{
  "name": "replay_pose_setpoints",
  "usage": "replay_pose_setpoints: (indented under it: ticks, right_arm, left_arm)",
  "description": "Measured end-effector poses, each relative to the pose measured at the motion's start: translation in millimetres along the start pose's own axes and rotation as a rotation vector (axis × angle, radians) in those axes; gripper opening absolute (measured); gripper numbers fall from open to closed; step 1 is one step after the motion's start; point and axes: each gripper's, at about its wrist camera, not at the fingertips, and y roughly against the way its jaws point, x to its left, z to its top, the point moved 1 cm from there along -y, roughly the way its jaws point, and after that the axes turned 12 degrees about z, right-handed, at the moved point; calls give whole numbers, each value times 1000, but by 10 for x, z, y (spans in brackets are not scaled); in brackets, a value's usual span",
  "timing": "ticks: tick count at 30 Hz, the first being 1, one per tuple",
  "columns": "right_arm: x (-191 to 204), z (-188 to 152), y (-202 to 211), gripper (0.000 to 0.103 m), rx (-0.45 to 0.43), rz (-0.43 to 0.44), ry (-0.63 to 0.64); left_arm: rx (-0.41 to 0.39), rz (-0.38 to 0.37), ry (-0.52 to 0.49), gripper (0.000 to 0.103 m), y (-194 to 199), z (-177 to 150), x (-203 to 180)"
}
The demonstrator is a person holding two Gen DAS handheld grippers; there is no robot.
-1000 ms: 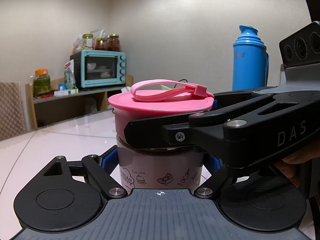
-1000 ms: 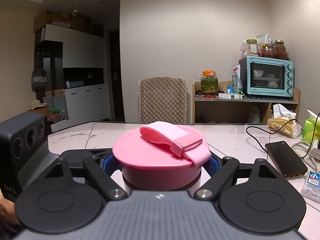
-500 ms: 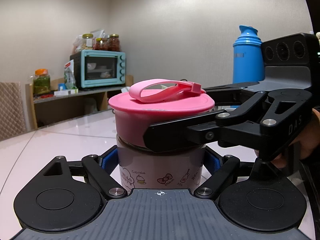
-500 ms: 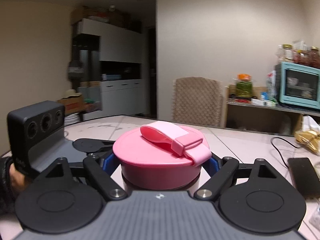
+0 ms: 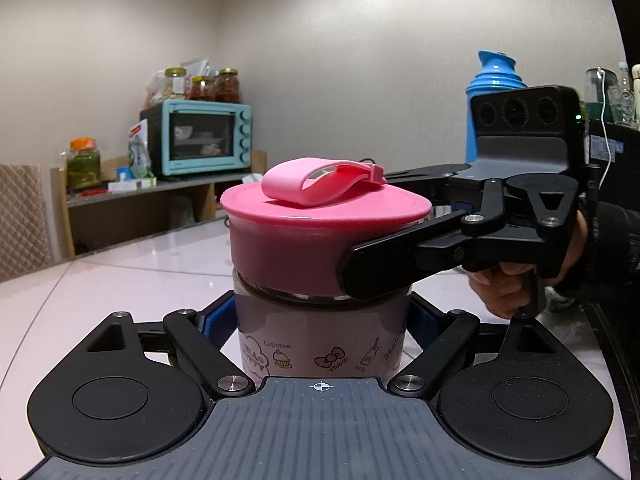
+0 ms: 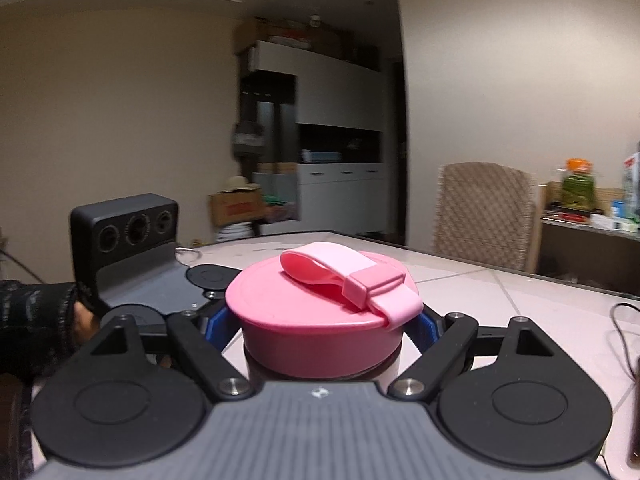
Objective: Unscrew bottle cap and pour
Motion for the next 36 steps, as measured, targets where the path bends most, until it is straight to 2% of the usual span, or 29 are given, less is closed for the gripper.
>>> replay_pose_setpoints:
  ticks: [3, 11, 13, 14, 31, 36]
  right_arm:
    - [-35, 9, 24, 86, -6, 28, -1]
    - [-34, 2, 74, 88, -3, 1, 1]
    - [6, 11, 92, 99, 2, -41, 5]
    - [17, 7, 96, 100, 1, -46, 3]
    - [542, 33, 19, 103, -4, -404, -106]
    - [655, 39, -74, 103, -5, -480, -116]
  left_arm:
    - [0, 0, 0, 89, 0, 0, 0]
    - [0, 0, 0, 89, -4, -1, -4]
    - [0, 0, 0, 89, -6, -1, -5]
    - [0, 0, 0, 89, -6, -1, -6]
    - [0, 1, 0, 90, -9, -1, -14]
    - [0, 1, 0, 90, -10, -1, -13]
